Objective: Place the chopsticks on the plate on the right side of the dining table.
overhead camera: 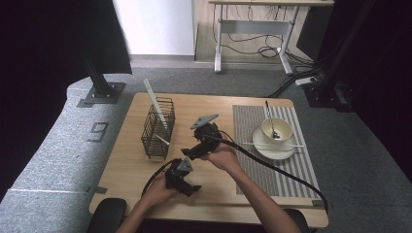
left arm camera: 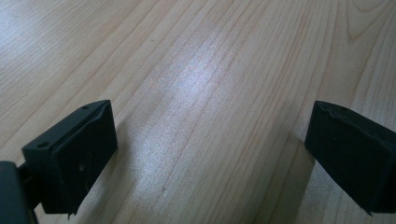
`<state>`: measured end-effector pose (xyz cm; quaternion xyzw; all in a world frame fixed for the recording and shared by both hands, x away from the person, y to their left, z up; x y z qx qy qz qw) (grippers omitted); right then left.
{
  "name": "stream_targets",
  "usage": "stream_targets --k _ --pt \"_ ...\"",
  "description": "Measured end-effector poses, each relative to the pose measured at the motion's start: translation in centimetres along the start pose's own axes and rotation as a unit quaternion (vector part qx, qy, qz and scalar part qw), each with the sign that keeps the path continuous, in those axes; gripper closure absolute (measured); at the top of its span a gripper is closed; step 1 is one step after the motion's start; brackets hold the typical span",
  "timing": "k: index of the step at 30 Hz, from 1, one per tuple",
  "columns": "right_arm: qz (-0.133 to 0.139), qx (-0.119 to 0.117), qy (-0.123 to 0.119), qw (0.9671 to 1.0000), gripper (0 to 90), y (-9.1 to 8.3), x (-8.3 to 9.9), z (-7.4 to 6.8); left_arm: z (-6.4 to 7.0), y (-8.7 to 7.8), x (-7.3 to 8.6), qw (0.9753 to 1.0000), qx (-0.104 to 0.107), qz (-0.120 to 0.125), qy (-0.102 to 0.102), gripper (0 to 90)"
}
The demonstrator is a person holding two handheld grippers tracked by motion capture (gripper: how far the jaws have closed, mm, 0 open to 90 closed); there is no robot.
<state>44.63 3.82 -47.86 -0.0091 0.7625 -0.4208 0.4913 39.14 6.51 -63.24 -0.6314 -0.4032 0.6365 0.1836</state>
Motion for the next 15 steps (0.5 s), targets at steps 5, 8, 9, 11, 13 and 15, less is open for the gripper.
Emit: stream_targets --k 5,8,9,11,13,15 --pt "-0.005 -0.006 -0.006 1.0 1.6 1.2 -0.6 -1.0 0.0 0.0 0.0 1.0 0.0 0.0 -0.001 2.1" --pt "-0.005 -0.013 -0.011 0.9998 3.4 2.1 -1.2 -1.8 0.0 0.0 0.0 1.0 0.0 -0.001 0.001 2.1" --pt "-0.005 -0.013 -0.011 0.9998 3.4 2.1 -1.2 -1.8 0.0 0.0 0.0 1.0 0.0 0.0 0.0 2.1" --pt "-0.008 -0.014 -0.016 0.9997 4.5 2.6 -1.5 -2.3 0.0 0.0 0.0 1.0 0.0 0.0 -0.001 2.1" --pt "-0.007 -0.02 -0.017 0.9996 6.0 3.0 -1.8 -2.8 0.0 0.0 0.0 1.0 0.0 -0.002 0.0 2.0" --pt "-0.007 -0.02 -0.023 0.9995 7.9 3.4 -2.2 -3.3 0.0 0.0 0.0 1.0 0.0 -0.002 0.0 2.0"
Point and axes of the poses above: each handheld gripper's, and its own axes: y roughly forward along the jaws, x roughly out of its underside, z roughly to its right, the point moved 10 cm from there along y, roughly forward along the jaws, and after that the axes turned 12 degrees about y, right-handed, at the moved point
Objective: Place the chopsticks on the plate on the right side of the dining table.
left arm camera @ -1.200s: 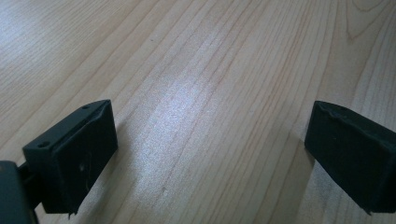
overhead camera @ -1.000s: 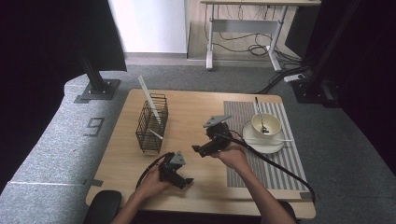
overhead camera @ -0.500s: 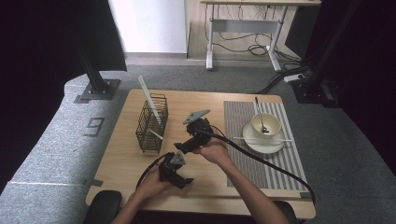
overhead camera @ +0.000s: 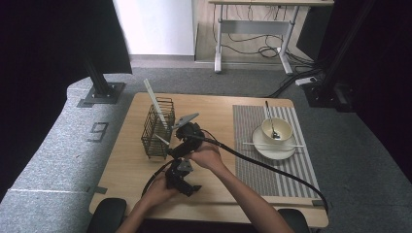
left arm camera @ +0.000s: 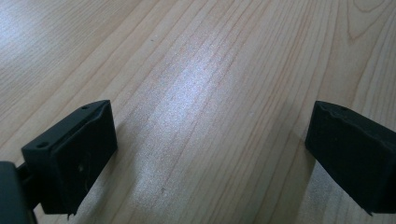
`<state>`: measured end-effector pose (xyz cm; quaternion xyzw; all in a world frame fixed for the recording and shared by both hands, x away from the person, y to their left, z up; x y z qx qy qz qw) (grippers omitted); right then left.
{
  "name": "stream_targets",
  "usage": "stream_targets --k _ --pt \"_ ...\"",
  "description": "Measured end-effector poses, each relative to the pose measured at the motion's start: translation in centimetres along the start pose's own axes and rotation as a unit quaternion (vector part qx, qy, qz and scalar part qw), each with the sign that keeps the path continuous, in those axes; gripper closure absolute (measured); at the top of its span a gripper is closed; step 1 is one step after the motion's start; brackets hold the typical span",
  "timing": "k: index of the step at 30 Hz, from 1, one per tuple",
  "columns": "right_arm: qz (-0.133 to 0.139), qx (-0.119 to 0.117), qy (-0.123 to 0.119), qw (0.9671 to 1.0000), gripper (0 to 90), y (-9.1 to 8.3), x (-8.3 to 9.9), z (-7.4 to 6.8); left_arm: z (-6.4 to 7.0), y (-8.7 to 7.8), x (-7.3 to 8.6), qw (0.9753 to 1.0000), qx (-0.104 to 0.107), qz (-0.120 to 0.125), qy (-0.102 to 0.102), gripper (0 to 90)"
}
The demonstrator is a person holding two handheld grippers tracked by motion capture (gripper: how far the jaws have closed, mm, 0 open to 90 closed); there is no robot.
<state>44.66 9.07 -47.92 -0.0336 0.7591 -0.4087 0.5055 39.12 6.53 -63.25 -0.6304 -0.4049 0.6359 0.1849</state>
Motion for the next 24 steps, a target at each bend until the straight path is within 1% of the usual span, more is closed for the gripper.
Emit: stream_targets --k 1,2,5,6,8,9,10,12,13,15,16,17,18,19,24 --pt "0.001 -0.004 0.0 1.0 10.4 0.4 -0.3 -0.4 0.0 0.0 0.0 1.0 0.0 -0.001 0.001 2.0" --pt "0.001 -0.004 0.0 1.0 10.4 0.4 -0.3 -0.4 0.0 0.0 0.0 1.0 0.0 -0.001 0.001 2.0" --pt "0.001 -0.003 -0.008 1.0 13.9 1.1 -0.7 -0.8 0.0 0.0 0.0 1.0 0.0 0.0 0.0 2.0" --pt "0.002 -0.001 -0.008 1.0 16.5 1.2 -0.8 -0.9 0.0 0.0 0.0 1.0 0.0 0.0 0.0 2.0" --pt "0.005 0.002 -0.012 0.9999 24.7 1.5 -1.0 -1.0 0.0 0.0 0.0 1.0 0.0 0.0 0.0 2.0" --pt "0.011 0.002 -0.008 0.9999 33.7 1.6 -1.2 -1.0 0.0 0.0 0.0 1.0 0.0 0.0 0.0 2.0" --pt "0.011 0.002 -0.008 0.9999 33.7 1.6 -1.2 -1.0 0.0 0.0 0.0 1.0 0.0 0.0 0.0 2.0" --pt "0.015 0.008 -0.011 0.9998 39.3 1.6 -1.3 -0.8 0.0 0.0 0.0 1.0 0.0 0.001 -0.001 2.0" --pt "0.017 0.014 -0.014 0.9997 44.9 1.5 -1.3 -0.5 0.0 0.0 0.0 1.0 0.0 0.0 0.001 2.0" --pt "0.02 0.017 -0.014 0.9996 46.6 1.4 -1.4 -0.4 0.0 0.0 0.0 1.0 0.0 0.0 0.001 2.0" --pt "0.022 0.021 -0.015 0.9994 51.4 1.2 -1.5 -0.2 0.0 0.0 0.0 1.0 0.0 0.0 0.0 2.0" --pt "0.026 0.024 -0.018 0.9992 54.3 1.1 -1.6 0.0 0.0 0.0 0.0 1.0 0.0 0.0 0.0 2.0" --pt "0.026 0.024 -0.018 0.9992 54.3 1.1 -1.6 0.0 0.0 0.0 0.0 1.0 0.0 0.0 0.0 2.0" --pt "0.032 0.035 -0.021 0.9987 59.6 0.8 -1.8 0.4 0.0 0.0 0.0 1.0 0.0 0.0 0.0 2.0" --pt "0.036 0.041 -0.017 0.9984 63.3 0.7 -1.9 1.0 0.0 0.0 0.0 1.0 -0.001 0.0 -0.001 1.9"
Point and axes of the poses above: each handheld gripper's, and its own axes: y roughly forward along the jaws, x roughly out of its underside, z roughly to its right, the point moved 10 cm from there along y, roughly forward along the jaws, and after that the axes turned 12 degrees about y, right-handed, at the moved point
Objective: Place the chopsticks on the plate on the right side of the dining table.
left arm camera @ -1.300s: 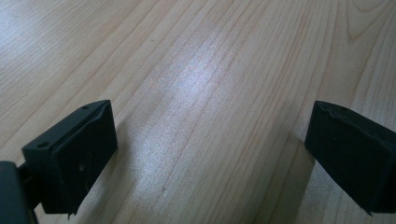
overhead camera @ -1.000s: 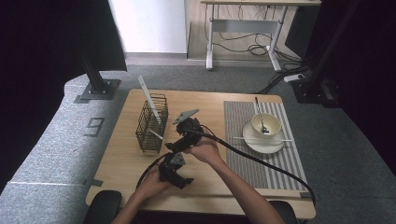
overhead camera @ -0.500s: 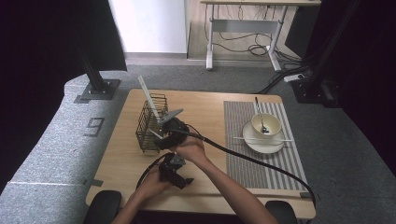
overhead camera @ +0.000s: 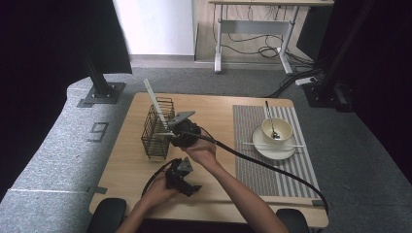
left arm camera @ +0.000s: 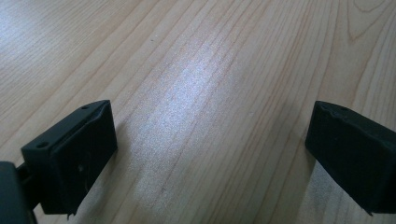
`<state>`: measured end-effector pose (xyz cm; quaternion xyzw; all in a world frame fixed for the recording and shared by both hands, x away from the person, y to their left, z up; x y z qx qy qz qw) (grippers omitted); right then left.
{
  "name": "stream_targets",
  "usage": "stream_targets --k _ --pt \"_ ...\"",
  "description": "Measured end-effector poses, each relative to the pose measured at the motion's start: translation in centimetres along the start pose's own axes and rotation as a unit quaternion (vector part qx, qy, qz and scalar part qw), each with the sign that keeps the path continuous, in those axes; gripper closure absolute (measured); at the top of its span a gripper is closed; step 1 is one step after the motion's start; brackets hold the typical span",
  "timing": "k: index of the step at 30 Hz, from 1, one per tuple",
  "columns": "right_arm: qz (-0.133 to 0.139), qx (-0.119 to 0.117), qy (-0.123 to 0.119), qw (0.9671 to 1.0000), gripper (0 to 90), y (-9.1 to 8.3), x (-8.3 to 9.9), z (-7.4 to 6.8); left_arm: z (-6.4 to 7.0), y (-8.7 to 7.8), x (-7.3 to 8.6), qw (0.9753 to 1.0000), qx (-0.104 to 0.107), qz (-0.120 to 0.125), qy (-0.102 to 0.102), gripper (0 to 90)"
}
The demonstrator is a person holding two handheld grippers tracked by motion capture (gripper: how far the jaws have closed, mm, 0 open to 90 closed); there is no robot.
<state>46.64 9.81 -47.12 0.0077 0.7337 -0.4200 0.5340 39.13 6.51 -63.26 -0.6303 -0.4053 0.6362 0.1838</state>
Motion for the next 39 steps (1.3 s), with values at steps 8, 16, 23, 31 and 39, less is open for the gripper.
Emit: stream_targets --k 8,16,23,31,39 --pt "0.01 -0.012 0.031 0.9994 60.7 0.8 -0.3 0.6 0.0 0.0 0.0 1.0 -0.001 0.0 0.0 2.0" --pt "0.014 0.003 0.049 0.9987 59.4 1.5 -0.4 1.4 0.0 0.0 0.0 1.0 0.001 0.0 0.002 2.0" --pt "0.025 0.0 0.043 0.9988 73.3 1.8 -0.7 1.4 0.0 0.0 0.0 1.0 0.0 0.002 -0.002 1.9" --pt "0.03 0.01 0.026 0.9992 82.1 1.8 -1.1 1.3 0.0 0.0 0.0 1.0 0.0 0.001 0.0 2.0" --pt "0.027 -0.002 0.024 0.9993 82.1 0.8 -1.3 1.2 0.0 0.0 0.0 1.0 0.001 0.0 0.001 2.0"
Point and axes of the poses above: each handheld gripper's, and its own axes: y roughly forward along the jaws, x roughly out of its underside, z roughly to its right, the point moved 10 cm from there along y, roughly forward along the jaws, and after that the axes turned 12 degrees about y, right-handed, at the moved point
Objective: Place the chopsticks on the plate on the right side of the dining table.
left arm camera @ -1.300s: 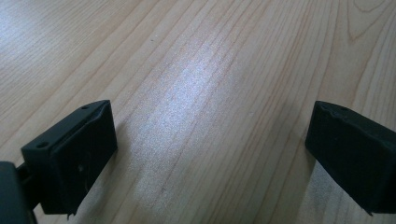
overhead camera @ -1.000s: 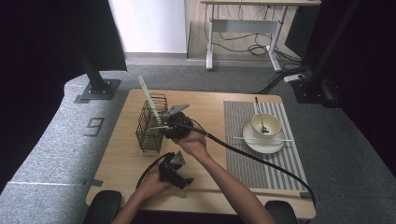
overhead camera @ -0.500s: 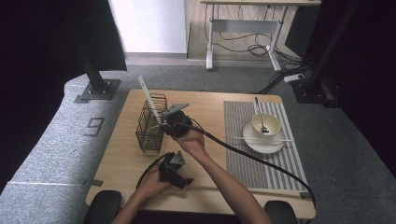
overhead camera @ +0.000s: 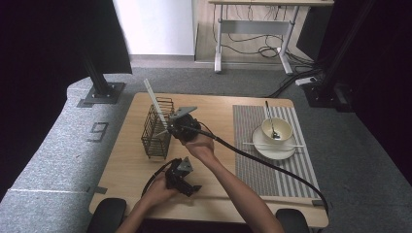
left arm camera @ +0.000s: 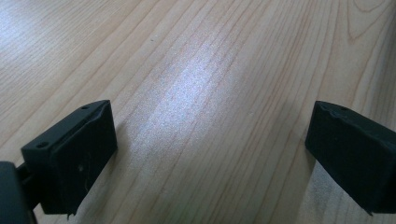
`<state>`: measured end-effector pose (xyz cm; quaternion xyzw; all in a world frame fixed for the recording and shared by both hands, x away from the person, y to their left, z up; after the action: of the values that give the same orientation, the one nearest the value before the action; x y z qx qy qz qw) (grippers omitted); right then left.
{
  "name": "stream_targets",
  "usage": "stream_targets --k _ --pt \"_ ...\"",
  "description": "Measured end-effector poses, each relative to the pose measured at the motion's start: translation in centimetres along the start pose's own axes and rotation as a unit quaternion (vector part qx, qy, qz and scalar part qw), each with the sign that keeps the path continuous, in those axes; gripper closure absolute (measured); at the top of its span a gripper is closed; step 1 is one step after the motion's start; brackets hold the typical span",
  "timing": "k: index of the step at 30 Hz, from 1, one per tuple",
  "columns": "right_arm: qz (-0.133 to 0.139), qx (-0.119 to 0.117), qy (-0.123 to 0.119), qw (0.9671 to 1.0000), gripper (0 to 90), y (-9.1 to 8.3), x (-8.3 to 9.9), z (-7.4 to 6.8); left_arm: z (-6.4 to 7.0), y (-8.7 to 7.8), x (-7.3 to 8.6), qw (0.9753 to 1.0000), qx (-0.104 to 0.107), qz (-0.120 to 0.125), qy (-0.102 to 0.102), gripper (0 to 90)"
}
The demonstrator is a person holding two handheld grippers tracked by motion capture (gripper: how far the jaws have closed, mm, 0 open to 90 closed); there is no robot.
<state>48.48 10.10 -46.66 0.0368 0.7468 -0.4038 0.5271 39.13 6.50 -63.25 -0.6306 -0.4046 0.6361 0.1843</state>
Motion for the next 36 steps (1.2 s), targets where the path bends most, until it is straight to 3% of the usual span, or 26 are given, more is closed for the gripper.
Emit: stream_targets --k 10,25,36 --pt "0.006 -0.024 0.015 0.9996 82.1 -2.4 -0.6 0.5 0.0 0.0 0.0 1.0 0.0 0.0 0.0 2.0" --pt "0.005 -0.042 0.015 0.999 82.1 -6.0 -1.3 0.7 0.0 0.0 0.0 1.0 -0.001 0.0 0.0 2.0" --pt "0.018 -0.051 0.025 0.9982 82.1 -9.0 -1.9 1.3 -0.1 0.1 0.1 1.0 -0.004 -0.004 -0.003 0.0"
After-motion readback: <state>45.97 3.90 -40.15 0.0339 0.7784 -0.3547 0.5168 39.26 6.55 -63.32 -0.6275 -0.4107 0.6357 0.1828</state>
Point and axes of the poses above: each handheld gripper's, and its own axes: y roughly forward along the jaws, x roughly out of its underside, z roughly to its right, the point moved 10 cm from there along y, roughly forward along the jaws, and after that the axes turned 12 degrees about y, right-handed, at the moved point
